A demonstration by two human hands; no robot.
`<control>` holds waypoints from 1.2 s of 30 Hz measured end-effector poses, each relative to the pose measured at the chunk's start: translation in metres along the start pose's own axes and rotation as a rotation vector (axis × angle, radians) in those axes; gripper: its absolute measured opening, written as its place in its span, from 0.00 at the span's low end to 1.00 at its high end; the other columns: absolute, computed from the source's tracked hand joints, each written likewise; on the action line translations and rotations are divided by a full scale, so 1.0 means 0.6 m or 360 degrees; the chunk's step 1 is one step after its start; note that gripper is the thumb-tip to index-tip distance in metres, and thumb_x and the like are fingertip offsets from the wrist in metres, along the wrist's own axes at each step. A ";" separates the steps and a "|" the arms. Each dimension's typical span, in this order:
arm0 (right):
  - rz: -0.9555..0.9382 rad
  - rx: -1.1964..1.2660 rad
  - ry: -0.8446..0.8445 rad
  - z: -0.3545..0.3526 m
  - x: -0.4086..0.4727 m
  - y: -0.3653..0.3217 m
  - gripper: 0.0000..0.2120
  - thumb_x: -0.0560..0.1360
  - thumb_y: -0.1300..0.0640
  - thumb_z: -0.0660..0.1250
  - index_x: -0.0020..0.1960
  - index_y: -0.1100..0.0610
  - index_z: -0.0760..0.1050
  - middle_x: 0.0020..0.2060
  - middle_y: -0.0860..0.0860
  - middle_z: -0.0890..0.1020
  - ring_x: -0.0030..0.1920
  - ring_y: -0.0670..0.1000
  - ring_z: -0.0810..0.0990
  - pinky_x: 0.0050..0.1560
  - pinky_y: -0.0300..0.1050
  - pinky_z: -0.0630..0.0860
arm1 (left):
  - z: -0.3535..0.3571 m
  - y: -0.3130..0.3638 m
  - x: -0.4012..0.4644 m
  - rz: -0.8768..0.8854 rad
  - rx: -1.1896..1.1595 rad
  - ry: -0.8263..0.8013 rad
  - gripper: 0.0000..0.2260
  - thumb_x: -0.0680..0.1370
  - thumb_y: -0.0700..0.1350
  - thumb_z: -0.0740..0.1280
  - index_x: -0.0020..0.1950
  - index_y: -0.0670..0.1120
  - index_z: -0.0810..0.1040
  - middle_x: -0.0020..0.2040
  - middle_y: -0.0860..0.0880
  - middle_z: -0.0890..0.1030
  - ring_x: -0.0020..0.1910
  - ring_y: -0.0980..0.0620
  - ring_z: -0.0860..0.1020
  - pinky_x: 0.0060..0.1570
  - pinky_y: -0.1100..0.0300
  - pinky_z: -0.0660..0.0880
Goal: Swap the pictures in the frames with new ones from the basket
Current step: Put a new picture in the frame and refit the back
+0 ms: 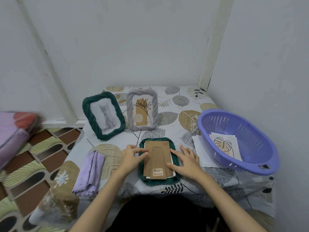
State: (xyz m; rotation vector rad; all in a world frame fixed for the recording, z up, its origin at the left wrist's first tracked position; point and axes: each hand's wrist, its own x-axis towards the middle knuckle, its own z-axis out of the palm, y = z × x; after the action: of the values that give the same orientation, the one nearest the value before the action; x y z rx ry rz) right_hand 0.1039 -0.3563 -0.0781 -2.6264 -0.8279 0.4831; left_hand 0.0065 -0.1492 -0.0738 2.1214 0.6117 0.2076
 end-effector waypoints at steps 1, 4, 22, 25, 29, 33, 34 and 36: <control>-0.0001 -0.0005 0.0000 0.000 0.000 -0.001 0.38 0.63 0.29 0.52 0.71 0.37 0.55 0.76 0.50 0.49 0.75 0.54 0.45 0.72 0.55 0.45 | 0.002 -0.001 -0.002 0.0010 0.0022 0.0018 0.12 0.74 0.50 0.68 0.57 0.52 0.79 0.55 0.49 0.68 0.63 0.47 0.65 0.64 0.56 0.62; -0.0002 0.0000 0.0000 0.001 -0.001 -0.003 0.38 0.63 0.29 0.52 0.71 0.37 0.55 0.76 0.50 0.48 0.75 0.54 0.44 0.73 0.55 0.45 | 0.006 -0.007 -0.004 -0.0021 0.0191 0.0087 0.18 0.74 0.54 0.67 0.63 0.52 0.75 0.62 0.47 0.68 0.64 0.46 0.63 0.65 0.53 0.62; -0.0005 -0.0007 0.0032 0.007 0.000 0.000 0.36 0.64 0.29 0.51 0.71 0.35 0.55 0.76 0.50 0.48 0.75 0.53 0.44 0.73 0.54 0.44 | 0.008 0.007 -0.024 0.0052 0.0293 0.0088 0.21 0.73 0.56 0.67 0.65 0.52 0.73 0.70 0.52 0.65 0.68 0.49 0.58 0.68 0.51 0.57; 0.0004 -0.0013 0.0036 0.007 -0.002 -0.002 0.36 0.64 0.30 0.51 0.71 0.36 0.56 0.76 0.50 0.49 0.75 0.54 0.45 0.72 0.54 0.44 | 0.011 -0.004 -0.026 0.0042 0.0368 0.0064 0.19 0.73 0.55 0.68 0.63 0.53 0.75 0.70 0.52 0.66 0.68 0.49 0.59 0.68 0.51 0.58; 0.0005 0.0009 0.0031 0.003 -0.002 -0.006 0.36 0.64 0.31 0.52 0.71 0.36 0.56 0.76 0.50 0.49 0.75 0.54 0.45 0.72 0.54 0.45 | 0.013 -0.007 -0.020 0.0029 0.0412 0.0077 0.20 0.74 0.55 0.67 0.65 0.52 0.74 0.71 0.50 0.64 0.69 0.47 0.58 0.68 0.51 0.58; 0.0075 0.0096 0.0180 0.003 0.003 -0.014 0.30 0.70 0.32 0.58 0.70 0.41 0.62 0.75 0.51 0.56 0.74 0.54 0.51 0.71 0.54 0.51 | 0.016 -0.001 -0.008 -0.0079 0.0368 0.0038 0.20 0.75 0.55 0.65 0.66 0.53 0.72 0.73 0.49 0.62 0.71 0.46 0.55 0.69 0.49 0.55; 0.0076 0.0091 0.0311 0.002 0.004 -0.017 0.27 0.72 0.34 0.59 0.68 0.43 0.66 0.72 0.51 0.62 0.72 0.54 0.56 0.69 0.54 0.55 | 0.017 -0.001 -0.005 -0.0090 0.0336 0.0040 0.18 0.76 0.55 0.65 0.65 0.54 0.73 0.73 0.49 0.62 0.71 0.46 0.55 0.69 0.49 0.55; 0.0057 -0.0009 0.0596 0.001 -0.001 -0.033 0.24 0.71 0.34 0.59 0.60 0.46 0.73 0.59 0.48 0.72 0.64 0.53 0.66 0.61 0.50 0.61 | 0.015 -0.002 -0.001 -0.0075 0.0295 0.0073 0.16 0.76 0.52 0.64 0.64 0.54 0.74 0.72 0.49 0.63 0.71 0.46 0.56 0.69 0.50 0.55</control>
State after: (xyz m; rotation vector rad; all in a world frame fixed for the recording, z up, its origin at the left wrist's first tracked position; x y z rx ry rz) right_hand 0.0937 -0.3411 -0.0703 -2.6211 -0.6604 -0.0079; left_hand 0.0090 -0.1554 -0.0802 2.2826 0.7314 0.1800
